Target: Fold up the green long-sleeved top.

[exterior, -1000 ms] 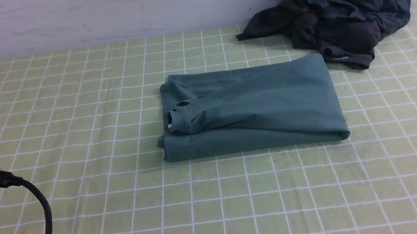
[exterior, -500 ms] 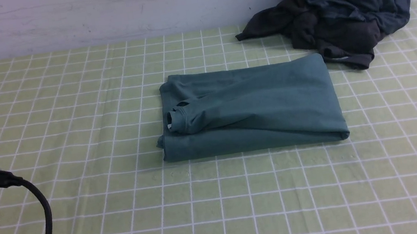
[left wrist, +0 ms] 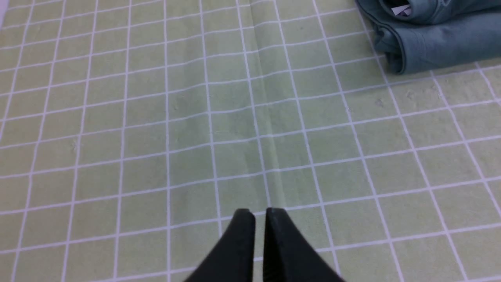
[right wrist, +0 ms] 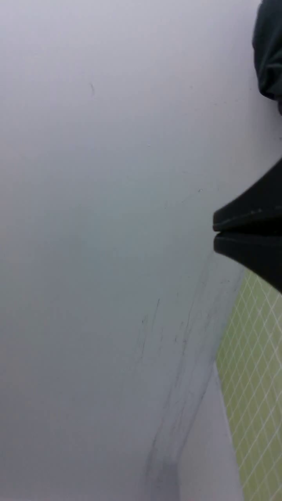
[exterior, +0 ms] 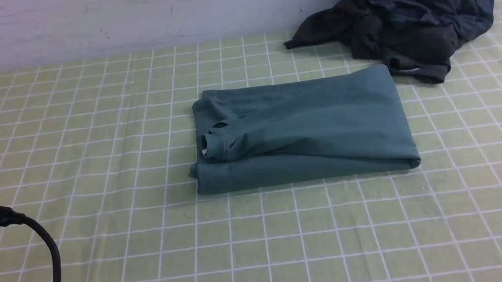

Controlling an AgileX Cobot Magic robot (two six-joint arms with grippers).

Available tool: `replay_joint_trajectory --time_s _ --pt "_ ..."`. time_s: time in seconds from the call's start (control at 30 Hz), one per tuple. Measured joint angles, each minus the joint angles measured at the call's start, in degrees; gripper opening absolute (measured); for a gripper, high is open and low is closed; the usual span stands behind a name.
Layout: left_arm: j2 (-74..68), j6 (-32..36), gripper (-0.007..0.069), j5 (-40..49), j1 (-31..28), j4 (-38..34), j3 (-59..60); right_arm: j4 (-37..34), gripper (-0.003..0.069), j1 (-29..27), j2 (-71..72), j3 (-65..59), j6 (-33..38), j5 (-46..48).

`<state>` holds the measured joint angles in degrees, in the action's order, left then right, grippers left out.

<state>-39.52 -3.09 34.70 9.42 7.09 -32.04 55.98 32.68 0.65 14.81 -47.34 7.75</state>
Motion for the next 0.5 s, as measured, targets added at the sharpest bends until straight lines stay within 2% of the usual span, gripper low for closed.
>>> replay_joint_trajectory --time_s 0.13,0.37,0.5 --pt "0.0 0.0 0.0027 0.24 0.0 0.0 0.0 7.42 -0.0013 0.0 0.0 -0.12 -0.69 -1.01" --pt "0.05 0.0 0.0027 0.24 0.0 0.0 0.0 10.66 -0.0013 -0.4 0.05 -6.57 -2.17 -3.29" --pt "0.05 0.0 0.0027 0.24 0.0 0.0 0.0 10.83 -0.0013 -0.91 0.05 -10.71 -8.62 -2.91"
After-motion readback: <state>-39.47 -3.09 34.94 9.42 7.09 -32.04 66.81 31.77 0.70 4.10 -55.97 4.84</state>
